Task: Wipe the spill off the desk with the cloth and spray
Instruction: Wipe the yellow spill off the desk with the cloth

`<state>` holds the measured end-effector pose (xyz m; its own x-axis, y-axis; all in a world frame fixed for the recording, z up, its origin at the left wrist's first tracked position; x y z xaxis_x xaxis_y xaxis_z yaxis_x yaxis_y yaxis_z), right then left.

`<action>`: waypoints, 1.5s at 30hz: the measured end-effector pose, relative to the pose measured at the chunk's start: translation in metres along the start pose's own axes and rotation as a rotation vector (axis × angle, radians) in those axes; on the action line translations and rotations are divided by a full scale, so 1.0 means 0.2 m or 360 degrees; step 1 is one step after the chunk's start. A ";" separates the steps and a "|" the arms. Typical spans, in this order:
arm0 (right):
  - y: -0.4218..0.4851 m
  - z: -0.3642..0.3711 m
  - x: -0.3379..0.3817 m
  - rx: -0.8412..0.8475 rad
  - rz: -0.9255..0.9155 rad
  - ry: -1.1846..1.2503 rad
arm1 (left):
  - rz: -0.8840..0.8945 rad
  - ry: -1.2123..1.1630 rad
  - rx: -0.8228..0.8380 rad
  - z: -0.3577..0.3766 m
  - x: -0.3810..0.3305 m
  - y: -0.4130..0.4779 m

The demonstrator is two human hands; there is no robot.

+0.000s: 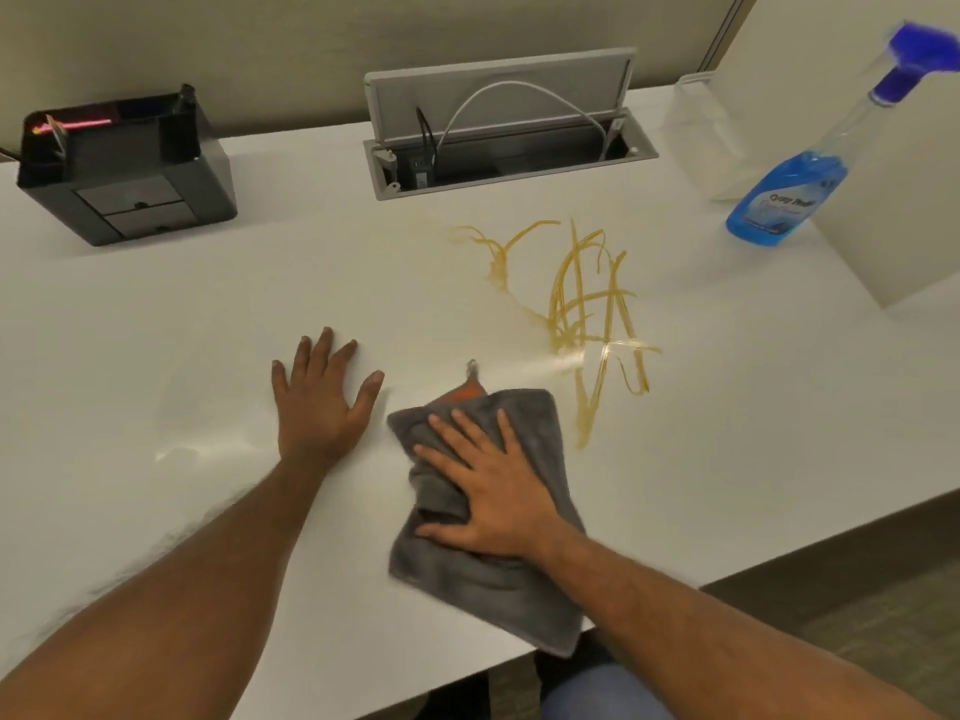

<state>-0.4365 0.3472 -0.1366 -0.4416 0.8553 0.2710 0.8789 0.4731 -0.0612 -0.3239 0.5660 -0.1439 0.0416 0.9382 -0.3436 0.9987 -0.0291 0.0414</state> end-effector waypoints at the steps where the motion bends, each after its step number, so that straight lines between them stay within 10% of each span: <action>1: -0.02 -0.02 -0.09 -0.0026 0.0035 -0.0018 | 0.0007 0.0022 0.0001 0.01 0.00 0.00; 9: 0.31 -0.12 -0.27 -0.0030 0.0714 -0.0098 | -0.0008 0.0131 0.0045 0.00 -0.03 -0.01; 15: -0.01 -0.12 -0.31 0.0040 0.0038 -0.0022 | -0.0022 0.0142 0.0061 0.01 -0.04 -0.01; 23: 0.06 -0.22 -0.65 -0.0082 0.0661 -0.0073 | -0.0050 0.0145 0.0010 0.01 -0.05 -0.01; 32: -0.08 -0.15 -0.47 -0.0137 0.0205 0.0105 | -0.0058 0.0134 0.0038 0.00 -0.06 -0.01; 45: 0.32 -0.25 -0.77 -0.0070 0.0661 -0.0097 | -0.0195 0.0123 0.0101 0.00 -0.11 0.06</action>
<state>-0.3029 0.2349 -0.1334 -0.0566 0.9830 0.1748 0.9907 0.0770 -0.1118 -0.3128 0.5444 -0.1353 -0.0806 0.9597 -0.2691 0.9961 0.0678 -0.0563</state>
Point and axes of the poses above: each hand's wrist, its own y-axis towards the middle knuckle, its own z-axis out of the palm, x = y × z, the point moved 3 cm from there along y, towards the middle knuckle, and after that the axes turned 1 degree about y, right-handed, at the moved point
